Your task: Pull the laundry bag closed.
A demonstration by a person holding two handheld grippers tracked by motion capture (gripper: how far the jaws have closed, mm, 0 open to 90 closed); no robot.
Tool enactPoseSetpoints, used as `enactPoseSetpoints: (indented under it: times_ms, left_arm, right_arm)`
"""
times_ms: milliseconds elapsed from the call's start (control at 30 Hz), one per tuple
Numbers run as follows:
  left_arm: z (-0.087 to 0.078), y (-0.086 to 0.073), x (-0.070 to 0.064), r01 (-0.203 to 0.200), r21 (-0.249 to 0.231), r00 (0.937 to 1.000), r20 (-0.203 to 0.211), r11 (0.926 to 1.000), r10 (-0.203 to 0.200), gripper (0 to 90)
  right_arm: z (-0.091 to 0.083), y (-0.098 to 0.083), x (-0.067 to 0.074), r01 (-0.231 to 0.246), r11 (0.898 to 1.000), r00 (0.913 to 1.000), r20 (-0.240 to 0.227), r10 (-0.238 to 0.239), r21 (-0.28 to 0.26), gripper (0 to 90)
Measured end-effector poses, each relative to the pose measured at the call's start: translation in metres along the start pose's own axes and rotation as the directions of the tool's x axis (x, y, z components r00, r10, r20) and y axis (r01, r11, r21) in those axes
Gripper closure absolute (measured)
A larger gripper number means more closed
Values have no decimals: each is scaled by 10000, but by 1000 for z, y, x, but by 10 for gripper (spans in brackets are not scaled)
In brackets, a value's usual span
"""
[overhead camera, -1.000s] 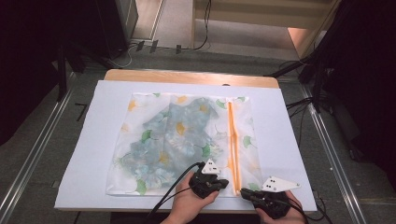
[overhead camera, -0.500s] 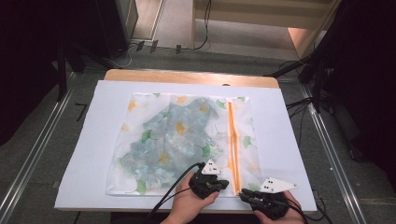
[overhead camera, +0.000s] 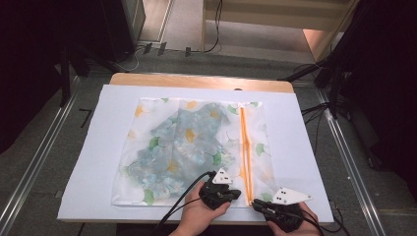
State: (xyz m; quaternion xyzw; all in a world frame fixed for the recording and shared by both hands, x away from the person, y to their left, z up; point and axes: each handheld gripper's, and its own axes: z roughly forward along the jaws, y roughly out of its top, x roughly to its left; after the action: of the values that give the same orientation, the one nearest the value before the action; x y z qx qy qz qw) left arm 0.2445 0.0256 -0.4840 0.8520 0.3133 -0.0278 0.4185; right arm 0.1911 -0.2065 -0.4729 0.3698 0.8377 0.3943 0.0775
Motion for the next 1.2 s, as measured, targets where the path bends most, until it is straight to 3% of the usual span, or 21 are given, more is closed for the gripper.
enactPoseSetpoints:
  times_ms: [333, 567, 600, 633, 700, 767, 900, 1067, 1100, 1200]
  left_arm:
    - [0, 0, 0, 1, -13, 10000, 35, 10000, -1, 900]
    - [0, 0, 0, -21, 5, 10000, 47, 10000, 21, 900]
    - [0, 0, 0, -23, 5, 10000, 48, 10000, 23, 900]
    - [0, 0, 0, -24, 4, 10000, 46, 10000, 24, 900]
    - [0, 0, 0, -25, 3, 10000, 52, 10000, 25, 900]
    - [0, 0, 0, -23, 2, 10000, 45, 10000, 23, 900]
    - [0, 0, 0, -66, 35, 10000, 45, 10000, 66, 900]
    - [0, 0, 0, -28, 7, 10000, 24, 10000, 28, 900]
    - [0, 0, 0, -25, 9, 10000, 20, 10000, 25, 900]
    - [0, 0, 0, -42, 9, 10000, 16, 10000, 42, 900]
  right_arm:
    - [1, -1, -3, -287, 9996, 9996, 78, 287, 3, 823]
    - [0, -2, -2, 53, 9999, 9997, -247, -49, 136, 833]
    - [-1, -3, -1, 26, 9999, 9996, -297, -22, 120, 833]
    - [-3, -3, -2, -112, 9999, 9979, -639, 118, 99, 833]
    - [-3, -3, -2, -183, 9997, 9971, -738, 193, 144, 831]
    - [-4, -4, -1, -154, 9996, 9983, -565, 167, 219, 812]
    - [-7, -2, -2, -439, 9987, 9979, -486, 427, -255, 741]
    - [1, 0, 1, -598, 9981, 9982, 81, 599, -144, 810]
    - [4, 4, 3, -751, 9970, 9968, 259, 756, -201, 861]
    - [8, 7, 3, -1015, 9947, 9935, 493, 1021, -162, 900]
